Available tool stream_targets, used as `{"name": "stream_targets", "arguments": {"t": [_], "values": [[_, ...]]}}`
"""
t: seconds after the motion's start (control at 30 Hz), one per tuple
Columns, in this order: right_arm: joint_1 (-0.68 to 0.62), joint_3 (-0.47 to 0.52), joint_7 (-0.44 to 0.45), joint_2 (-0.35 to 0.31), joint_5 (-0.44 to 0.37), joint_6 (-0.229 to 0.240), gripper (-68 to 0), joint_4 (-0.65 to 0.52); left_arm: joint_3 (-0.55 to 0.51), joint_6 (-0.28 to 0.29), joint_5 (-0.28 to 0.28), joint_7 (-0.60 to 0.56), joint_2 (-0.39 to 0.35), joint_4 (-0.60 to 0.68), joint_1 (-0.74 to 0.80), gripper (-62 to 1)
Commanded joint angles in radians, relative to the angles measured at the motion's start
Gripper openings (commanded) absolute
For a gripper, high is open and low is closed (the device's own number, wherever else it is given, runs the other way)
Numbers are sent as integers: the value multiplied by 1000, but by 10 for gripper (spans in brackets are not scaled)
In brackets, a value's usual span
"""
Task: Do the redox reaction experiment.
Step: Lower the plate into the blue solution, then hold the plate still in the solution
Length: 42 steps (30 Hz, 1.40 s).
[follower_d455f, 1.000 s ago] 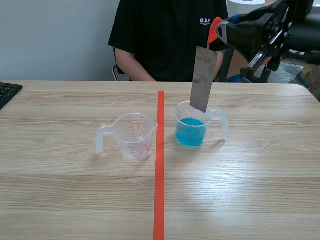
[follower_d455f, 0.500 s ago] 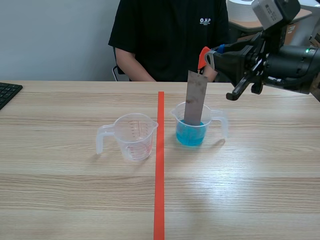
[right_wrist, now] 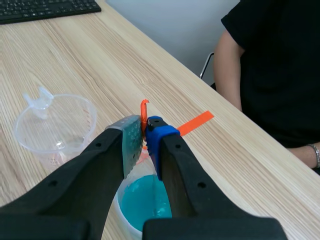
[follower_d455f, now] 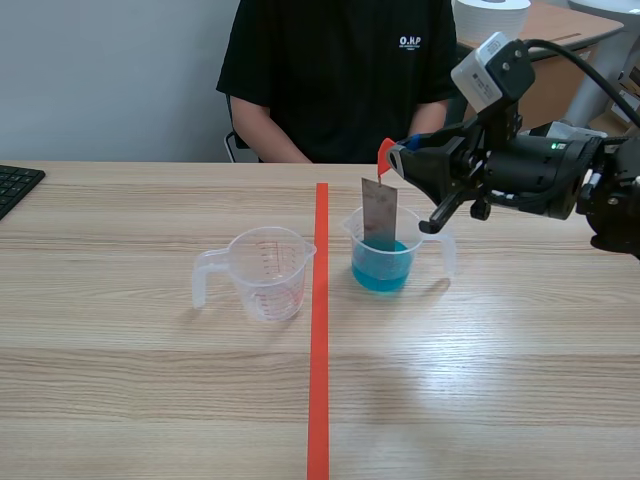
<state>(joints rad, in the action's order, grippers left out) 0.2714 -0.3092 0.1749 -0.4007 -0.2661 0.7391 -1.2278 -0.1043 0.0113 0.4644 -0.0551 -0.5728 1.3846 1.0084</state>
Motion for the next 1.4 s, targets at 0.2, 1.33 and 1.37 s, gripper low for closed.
{"name": "stream_targets", "arguments": {"t": [0.2, 1.33, 1.37], "values": [[27, 6, 15, -3, 2, 6, -658, -18, 1, 2, -1, 0, 16, 9, 5, -560], [27, 6, 8, -4, 13, 6, -658, -18, 1, 2, -1, 1, 16, 9, 5, -560], [27, 7, 8, -4, 13, 6, -658, -18, 1, 2, -1, 1, 16, 9, 5, -560]]}}
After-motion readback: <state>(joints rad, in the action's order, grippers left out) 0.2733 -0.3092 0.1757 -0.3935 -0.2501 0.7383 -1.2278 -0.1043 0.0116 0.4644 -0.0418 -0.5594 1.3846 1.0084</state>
